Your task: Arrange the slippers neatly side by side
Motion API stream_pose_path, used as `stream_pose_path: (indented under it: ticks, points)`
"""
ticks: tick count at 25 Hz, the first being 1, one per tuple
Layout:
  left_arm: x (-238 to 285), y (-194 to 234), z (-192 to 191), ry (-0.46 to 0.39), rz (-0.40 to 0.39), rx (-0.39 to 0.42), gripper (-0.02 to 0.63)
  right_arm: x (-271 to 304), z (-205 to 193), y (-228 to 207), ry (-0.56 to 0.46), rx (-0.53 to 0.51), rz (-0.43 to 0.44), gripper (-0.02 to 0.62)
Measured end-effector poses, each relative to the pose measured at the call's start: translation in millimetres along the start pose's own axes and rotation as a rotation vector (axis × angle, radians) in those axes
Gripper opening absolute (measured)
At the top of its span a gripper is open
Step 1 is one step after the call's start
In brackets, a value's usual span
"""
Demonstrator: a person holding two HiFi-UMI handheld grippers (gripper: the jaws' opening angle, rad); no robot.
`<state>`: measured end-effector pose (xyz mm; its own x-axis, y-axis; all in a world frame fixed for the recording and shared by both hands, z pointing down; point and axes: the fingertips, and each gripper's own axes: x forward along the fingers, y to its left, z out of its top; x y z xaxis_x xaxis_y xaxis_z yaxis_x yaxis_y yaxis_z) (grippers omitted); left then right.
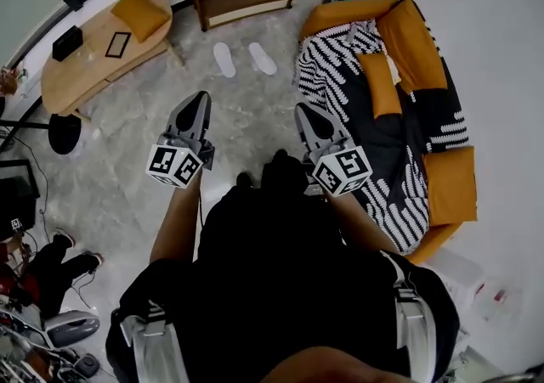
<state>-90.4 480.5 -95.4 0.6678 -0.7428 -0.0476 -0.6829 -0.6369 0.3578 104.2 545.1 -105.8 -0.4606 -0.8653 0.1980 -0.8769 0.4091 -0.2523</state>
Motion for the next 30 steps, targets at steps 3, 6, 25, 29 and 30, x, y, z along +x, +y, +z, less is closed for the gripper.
stream_pose_path:
  ticks: [3, 6, 25, 29, 30]
  points:
    - [25.9, 6.3, -6.5, 0.016, -0.014, 0.018, 0.014, 20.2, 3.9, -23.1, -0.015, 0.008, 0.008, 0.031]
    - [53.3, 20.0, -9.0, 0.026, 0.015, 0.022, 0.014, 47.9, 7.7, -51.7, -0.026, 0.032, 0.017, 0.031]
    - [303.5, 91.6, 21.6, 0.065, 0.110, 0.086, 0.014, 232.4, 79.6, -267.4, -0.006, 0.100, 0.128, 0.031]
    - [315.7, 129.3, 26.1, 0.066, 0.136, 0.070, 0.014, 276.2, 84.4, -269.2, -0.031, 0.099, 0.138, 0.031]
    - [316.5, 141.9, 25.7, 0.069, 0.142, 0.065, 0.014, 285.2, 85.8, -266.3, -0.040, 0.093, 0.137, 0.031]
